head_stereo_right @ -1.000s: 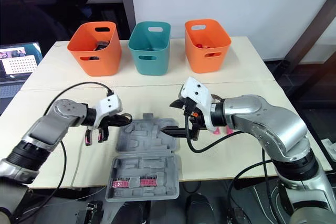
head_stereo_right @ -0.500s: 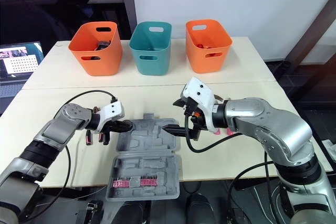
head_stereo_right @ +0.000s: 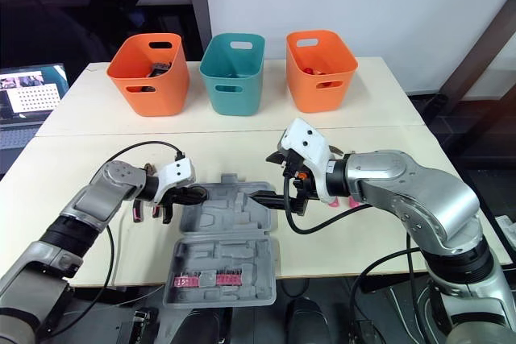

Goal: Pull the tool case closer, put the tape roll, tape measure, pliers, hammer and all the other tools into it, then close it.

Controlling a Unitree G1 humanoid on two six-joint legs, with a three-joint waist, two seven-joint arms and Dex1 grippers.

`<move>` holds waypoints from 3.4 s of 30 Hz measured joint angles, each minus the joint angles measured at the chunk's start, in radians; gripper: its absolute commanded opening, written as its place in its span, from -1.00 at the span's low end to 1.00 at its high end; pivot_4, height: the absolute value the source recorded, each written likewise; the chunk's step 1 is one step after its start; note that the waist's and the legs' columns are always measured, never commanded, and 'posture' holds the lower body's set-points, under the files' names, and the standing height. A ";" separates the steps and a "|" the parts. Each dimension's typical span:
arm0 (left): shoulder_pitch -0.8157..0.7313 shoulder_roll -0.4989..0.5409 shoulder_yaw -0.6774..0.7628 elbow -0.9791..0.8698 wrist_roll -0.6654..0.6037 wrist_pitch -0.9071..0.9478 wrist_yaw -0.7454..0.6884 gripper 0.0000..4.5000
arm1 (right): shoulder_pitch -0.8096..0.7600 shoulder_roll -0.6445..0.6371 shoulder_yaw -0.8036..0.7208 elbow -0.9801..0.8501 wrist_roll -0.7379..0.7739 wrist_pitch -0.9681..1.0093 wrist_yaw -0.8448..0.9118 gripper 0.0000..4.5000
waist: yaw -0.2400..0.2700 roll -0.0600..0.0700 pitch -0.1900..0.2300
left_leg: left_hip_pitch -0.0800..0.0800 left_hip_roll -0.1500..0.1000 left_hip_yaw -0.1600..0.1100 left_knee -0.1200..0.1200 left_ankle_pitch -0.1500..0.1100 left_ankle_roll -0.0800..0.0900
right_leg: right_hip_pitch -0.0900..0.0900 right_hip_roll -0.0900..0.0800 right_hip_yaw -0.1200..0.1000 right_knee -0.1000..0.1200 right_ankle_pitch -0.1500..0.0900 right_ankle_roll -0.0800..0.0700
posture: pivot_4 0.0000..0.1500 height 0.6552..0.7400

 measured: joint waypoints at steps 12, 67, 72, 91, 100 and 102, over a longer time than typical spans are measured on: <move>-0.038 0.096 0.098 -0.157 -0.088 0.157 -0.075 0.56 | 0.007 -0.012 -0.001 0.001 0.001 -0.001 0.004 1.00 | -0.004 0.000 0.000 | 0.000 0.000 0.000 0.002 0.000 0.000 | 0.000 0.000 0.000 0.001 0.000 0.000 | 1.00 1.00; 0.103 -0.139 0.286 0.203 -0.198 -0.155 0.086 -0.31 | -0.007 -0.013 0.002 0.018 0.000 -0.001 0.002 1.00 | 0.000 0.000 0.000 | 0.000 0.000 0.000 0.010 0.000 0.000 | 0.001 0.000 0.001 0.006 0.002 0.000 | 1.00 1.00; 0.107 -0.139 0.285 0.202 -0.197 -0.162 0.087 -0.31 | -0.007 -0.013 0.002 0.018 0.000 -0.001 0.002 1.00 | 0.000 0.000 0.000 | 0.000 0.000 0.000 0.010 0.000 0.000 | 0.001 0.000 0.001 0.006 0.002 0.000 | 1.00 1.00; 0.118 -0.154 0.217 0.257 -0.067 -0.363 0.149 -0.31 | -0.007 -0.010 0.003 0.018 0.000 0.000 0.001 1.00 | 0.001 0.001 -0.001 | 0.002 0.001 -0.001 0.011 0.000 0.000 | 0.004 0.000 0.001 0.005 0.001 0.000 | 1.00 1.00; 0.124 -0.136 0.278 0.214 -0.137 -0.269 0.139 -0.31 | 0.031 -0.043 0.004 0.018 -0.018 -0.069 0.048 1.00 | 0.000 0.000 0.000 | 0.000 0.001 -0.001 0.009 0.000 0.000 | 0.002 0.000 0.001 0.004 0.002 0.000 | 1.00 1.00; 0.129 -0.105 0.327 0.176 -0.169 -0.243 0.149 0.07 | 0.098 -0.069 -0.012 0.027 -0.039 -0.107 0.064 1.00 | 0.001 -0.001 0.000 | 0.000 0.001 -0.001 0.009 0.000 0.000 | 0.002 0.000 0.001 0.002 0.002 -0.001 | 1.00 1.00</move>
